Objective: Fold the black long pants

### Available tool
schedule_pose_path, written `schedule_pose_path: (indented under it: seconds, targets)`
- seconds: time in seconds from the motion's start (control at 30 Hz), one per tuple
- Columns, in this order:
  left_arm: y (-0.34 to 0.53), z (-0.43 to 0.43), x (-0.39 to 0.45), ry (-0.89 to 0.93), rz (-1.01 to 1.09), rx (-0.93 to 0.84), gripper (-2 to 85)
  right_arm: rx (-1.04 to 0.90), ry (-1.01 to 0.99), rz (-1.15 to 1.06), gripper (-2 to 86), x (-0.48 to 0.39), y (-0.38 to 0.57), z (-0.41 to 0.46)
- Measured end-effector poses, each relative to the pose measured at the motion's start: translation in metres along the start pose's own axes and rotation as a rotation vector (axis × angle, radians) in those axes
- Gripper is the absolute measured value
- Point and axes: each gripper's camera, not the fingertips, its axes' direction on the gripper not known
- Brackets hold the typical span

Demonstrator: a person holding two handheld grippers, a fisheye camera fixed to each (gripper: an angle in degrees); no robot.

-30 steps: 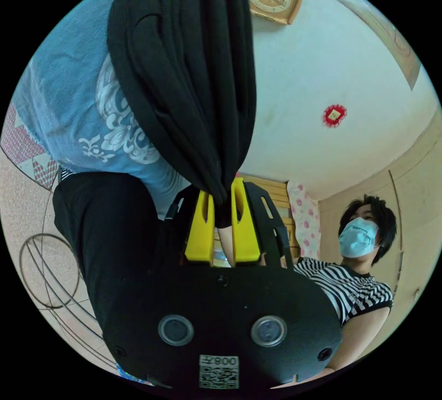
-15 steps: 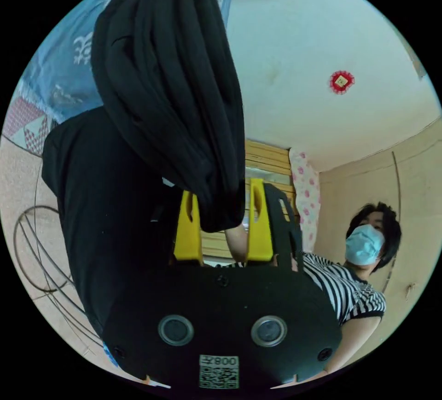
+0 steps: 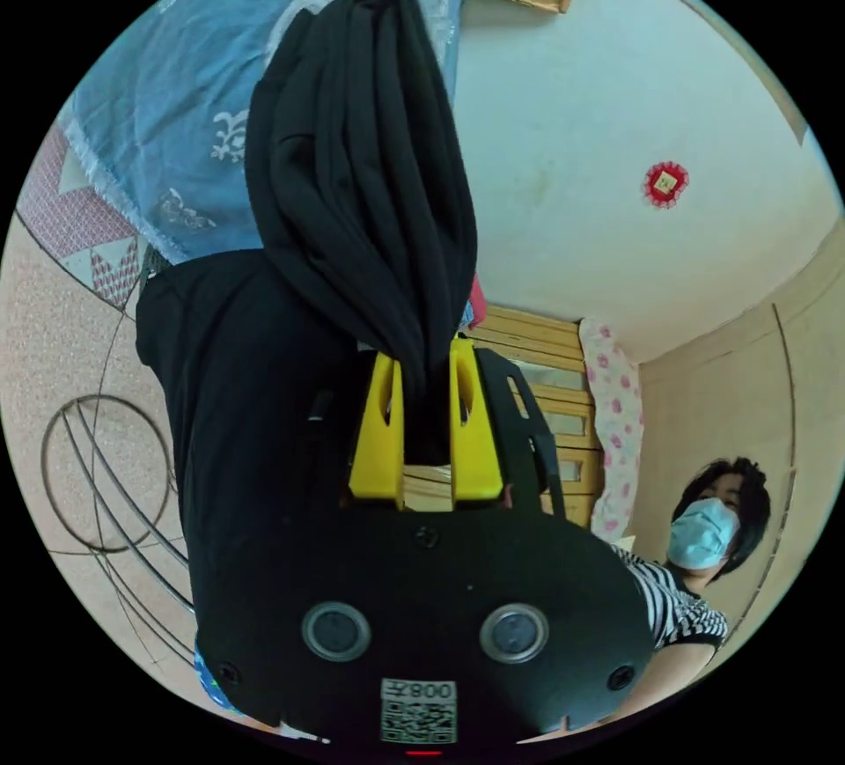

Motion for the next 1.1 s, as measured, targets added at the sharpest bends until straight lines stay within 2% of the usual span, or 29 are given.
schedule_pose_path:
  seconds: [0.23, 0.53, 0.83, 1.1]
  targets:
    - [0.011, 0.103, 0.058, -0.07, 0.243, -0.099, 7.9, 0.063, -0.085, -0.114, 0.6, 0.013, 0.057, -0.093]
    - [0.011, 0.32, 0.111, -0.023, 0.421, -0.375, 7.7, 0.307, -0.135, -0.231, 0.6, 0.034, 0.128, -0.259]
    - [-0.052, 0.611, 0.174, 0.007, 0.565, -0.544, 7.5, 0.543, -0.093, -0.385, 0.4, 0.025, 0.087, -0.457]
    - [-0.079, 0.905, 0.258, 0.13, 0.852, -0.609, 7.4, 0.751, 0.033, -0.605, 0.3, -0.008, 0.066, -0.657]
